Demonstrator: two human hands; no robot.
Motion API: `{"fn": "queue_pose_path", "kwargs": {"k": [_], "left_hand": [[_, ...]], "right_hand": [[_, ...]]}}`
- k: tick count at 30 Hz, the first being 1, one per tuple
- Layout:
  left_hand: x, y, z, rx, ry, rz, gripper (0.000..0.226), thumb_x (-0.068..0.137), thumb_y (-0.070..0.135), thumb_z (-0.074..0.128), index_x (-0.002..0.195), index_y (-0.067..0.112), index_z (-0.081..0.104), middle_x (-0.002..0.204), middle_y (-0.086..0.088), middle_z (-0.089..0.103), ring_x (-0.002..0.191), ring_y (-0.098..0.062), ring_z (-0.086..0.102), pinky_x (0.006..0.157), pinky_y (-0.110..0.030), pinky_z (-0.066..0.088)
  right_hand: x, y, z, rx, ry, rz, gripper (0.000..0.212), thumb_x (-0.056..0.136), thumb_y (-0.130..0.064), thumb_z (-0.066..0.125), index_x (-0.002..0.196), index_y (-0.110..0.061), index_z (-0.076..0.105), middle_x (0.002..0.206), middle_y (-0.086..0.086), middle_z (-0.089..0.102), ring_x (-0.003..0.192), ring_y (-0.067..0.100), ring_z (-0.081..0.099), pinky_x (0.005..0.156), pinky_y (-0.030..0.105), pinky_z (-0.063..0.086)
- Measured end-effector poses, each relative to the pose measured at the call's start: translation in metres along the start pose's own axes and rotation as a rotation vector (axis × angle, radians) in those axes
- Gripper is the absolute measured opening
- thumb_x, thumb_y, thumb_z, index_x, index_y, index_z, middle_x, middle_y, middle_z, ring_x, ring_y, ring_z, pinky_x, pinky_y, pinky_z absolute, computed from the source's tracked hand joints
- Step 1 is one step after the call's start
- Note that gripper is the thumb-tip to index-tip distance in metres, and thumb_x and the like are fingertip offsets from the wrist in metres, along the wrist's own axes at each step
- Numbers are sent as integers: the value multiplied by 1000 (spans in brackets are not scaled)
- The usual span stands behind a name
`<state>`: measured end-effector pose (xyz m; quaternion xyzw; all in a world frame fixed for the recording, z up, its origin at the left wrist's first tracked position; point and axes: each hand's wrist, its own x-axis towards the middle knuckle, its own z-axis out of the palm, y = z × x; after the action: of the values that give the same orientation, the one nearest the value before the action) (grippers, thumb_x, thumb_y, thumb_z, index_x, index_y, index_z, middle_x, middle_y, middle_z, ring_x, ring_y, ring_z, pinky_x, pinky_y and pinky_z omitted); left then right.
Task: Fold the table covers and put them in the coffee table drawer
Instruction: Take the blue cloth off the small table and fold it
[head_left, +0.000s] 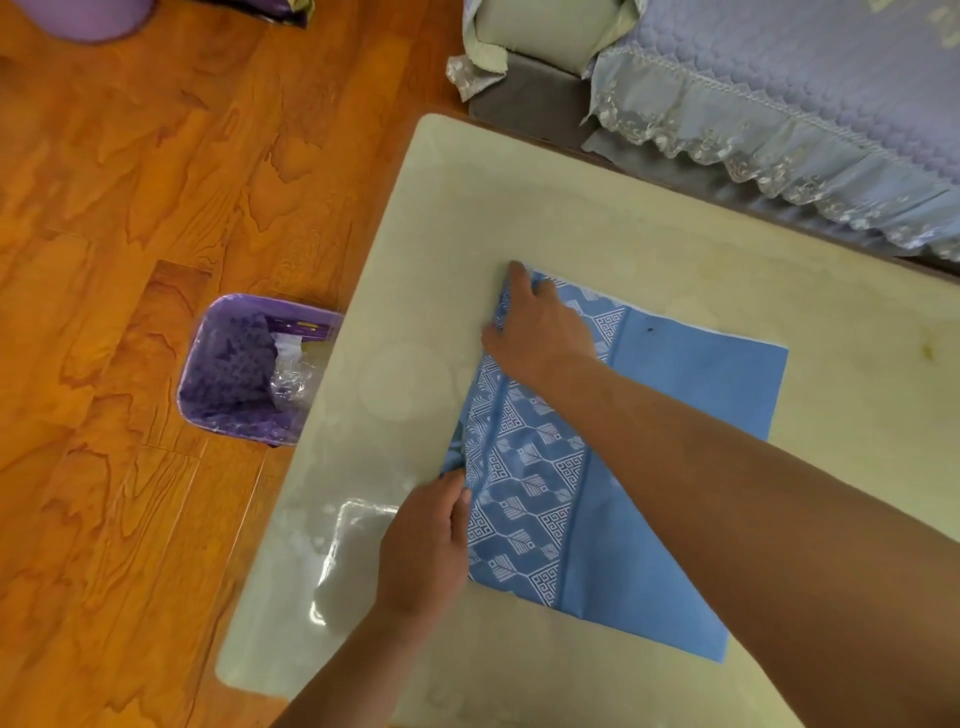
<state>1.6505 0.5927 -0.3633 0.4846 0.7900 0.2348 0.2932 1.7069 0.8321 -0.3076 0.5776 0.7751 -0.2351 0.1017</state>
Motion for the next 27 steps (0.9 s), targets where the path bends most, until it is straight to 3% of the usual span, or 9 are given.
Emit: {"fn": "queue_pose_path", "kwargs": {"k": [3,6,10,13,15,17,19,24,27], "left_hand": [[2,0,-2,-100,-37,-49,34,106,42,31,105,27,61,87,12,64,76,-10,60,61,-22,39],[1,-1,-2,-156,-53,-48,39,103,54,20,98,34,53,84,15,58,75,-6,56,60,-22,39],[-6,-2,-4,-175,-22,19,32,103,50,29,109,38,58,82,15,56,76,-5,54,60,-18,42],[-10,-1,-5,-149,20,49,28,101,42,39,115,36,63,81,20,48,73,-4,52,58,-15,38],[-9,0,-6,-135,61,44,28,101,38,41,113,34,65,80,21,43,70,-5,51,57,-15,37],[-10,1,-7,-142,57,29,30,102,40,39,113,34,66,79,20,43,69,-5,50,57,-12,36],[-11,1,-9,-172,38,8,34,103,43,36,113,33,67,81,21,47,71,-3,52,60,-7,35],[-4,3,-9,-195,-10,-87,33,105,44,32,94,28,58,77,12,60,68,-7,57,57,-17,38],[0,8,-15,-257,-41,-139,25,106,30,40,85,26,52,67,13,53,61,-6,53,53,-14,35]], "right_hand": [[15,-10,7,-207,-15,-80,61,94,-10,44,151,-24,26,121,14,58,102,39,63,70,38,42],[16,-11,9,-359,53,-212,46,90,-2,47,134,-16,49,129,16,49,106,39,56,71,41,44],[27,13,8,-505,196,-879,33,74,-1,53,96,-12,74,122,15,64,119,45,55,102,53,44],[15,10,-2,-560,-81,-1219,41,74,-9,37,93,-12,74,116,13,67,121,43,55,111,53,36],[-5,5,-5,-664,-257,-1322,34,70,-13,48,95,-15,72,104,6,67,115,37,57,116,50,32],[-13,8,-7,-778,-384,-1272,33,64,-16,65,96,-19,72,88,0,67,103,29,61,117,50,31],[3,12,-16,-818,-323,-1179,28,64,-20,66,92,-20,71,80,1,67,95,29,64,116,55,33],[65,23,-51,-826,-175,-803,31,95,-39,48,115,-22,65,110,0,66,123,28,49,121,52,10],[81,29,-54,-709,-170,-666,28,98,-35,54,118,-18,63,114,5,63,120,30,47,115,43,24]]}}
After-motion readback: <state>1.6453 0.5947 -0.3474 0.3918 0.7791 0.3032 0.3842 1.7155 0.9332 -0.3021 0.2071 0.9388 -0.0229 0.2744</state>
